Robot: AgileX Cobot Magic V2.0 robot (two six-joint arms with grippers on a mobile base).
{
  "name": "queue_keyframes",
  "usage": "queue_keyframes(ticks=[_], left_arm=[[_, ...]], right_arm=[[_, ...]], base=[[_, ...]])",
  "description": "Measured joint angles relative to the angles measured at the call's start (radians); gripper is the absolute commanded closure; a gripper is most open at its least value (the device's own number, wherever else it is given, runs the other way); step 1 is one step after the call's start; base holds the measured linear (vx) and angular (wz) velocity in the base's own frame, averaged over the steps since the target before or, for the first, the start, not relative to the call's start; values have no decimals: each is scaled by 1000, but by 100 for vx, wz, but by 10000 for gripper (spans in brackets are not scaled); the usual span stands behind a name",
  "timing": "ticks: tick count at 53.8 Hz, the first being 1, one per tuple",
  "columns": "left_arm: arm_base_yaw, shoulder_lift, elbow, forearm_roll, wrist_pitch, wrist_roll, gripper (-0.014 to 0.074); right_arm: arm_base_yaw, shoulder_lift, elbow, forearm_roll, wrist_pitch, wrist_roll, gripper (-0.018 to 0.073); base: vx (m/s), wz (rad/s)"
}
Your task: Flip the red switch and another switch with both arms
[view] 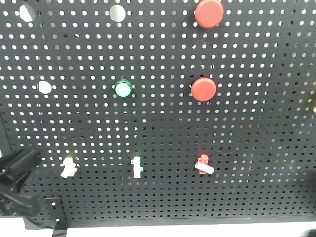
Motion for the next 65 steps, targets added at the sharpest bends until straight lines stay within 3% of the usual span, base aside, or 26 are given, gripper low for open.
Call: queue_keyframes(ticks=[7,16,32,65], left_arm=[[0,-1,0,0,20,0,594],[0,-1,0,0,21,0,594],[0,-1,0,0,21,0,594],[0,-1,0,0,9,0,594]], right_arm=[[114,187,-38,15,-137,0,567],[174,399,-134,26,-277,0,567],[177,555,-246,30,-323,0,567],[179,610,-252,-5,-287,31,567]], base=[[0,0],[0,0],[0,0],[0,0]])
